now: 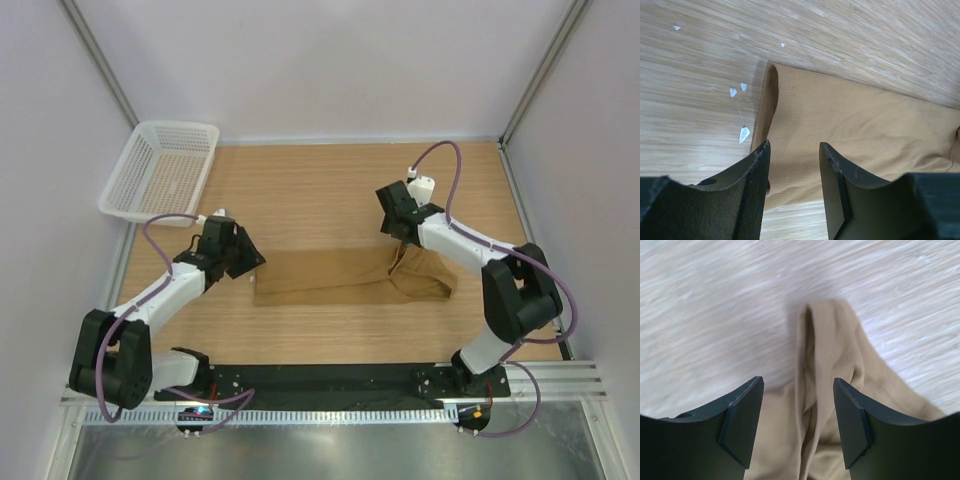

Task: Fold and stack the tank tops
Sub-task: Fold the tank top

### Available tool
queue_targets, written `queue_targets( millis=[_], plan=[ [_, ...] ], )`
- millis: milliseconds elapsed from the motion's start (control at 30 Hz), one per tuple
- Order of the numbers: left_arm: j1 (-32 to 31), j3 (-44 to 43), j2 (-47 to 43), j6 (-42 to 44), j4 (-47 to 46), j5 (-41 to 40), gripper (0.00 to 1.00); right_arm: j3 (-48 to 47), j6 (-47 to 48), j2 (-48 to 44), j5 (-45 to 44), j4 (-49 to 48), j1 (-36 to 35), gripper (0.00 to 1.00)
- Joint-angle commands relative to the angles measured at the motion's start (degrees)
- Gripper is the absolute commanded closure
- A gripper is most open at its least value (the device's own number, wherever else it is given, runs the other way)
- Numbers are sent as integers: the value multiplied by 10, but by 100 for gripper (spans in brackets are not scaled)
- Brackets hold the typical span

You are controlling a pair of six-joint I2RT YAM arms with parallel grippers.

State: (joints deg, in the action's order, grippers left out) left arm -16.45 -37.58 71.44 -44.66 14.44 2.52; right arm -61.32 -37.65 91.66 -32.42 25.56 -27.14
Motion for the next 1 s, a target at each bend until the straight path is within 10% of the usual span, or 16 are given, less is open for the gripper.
queue_targets(
  millis=[0,600,867,967],
  plan=[
    [-1,-28,28,18,-13,10,55,-66,5,47,-37,32,38,36],
    [-3,-35,70,25,-42,26,56,-234,7,229,-78,113,61,30],
    [-3,-27,72,25,-48,28,56,-184,-11,194,-97,93,71,99],
    [-4,-25,77,25,-52,32,56,-131,-20,140,-99,59,71,99]
  ],
)
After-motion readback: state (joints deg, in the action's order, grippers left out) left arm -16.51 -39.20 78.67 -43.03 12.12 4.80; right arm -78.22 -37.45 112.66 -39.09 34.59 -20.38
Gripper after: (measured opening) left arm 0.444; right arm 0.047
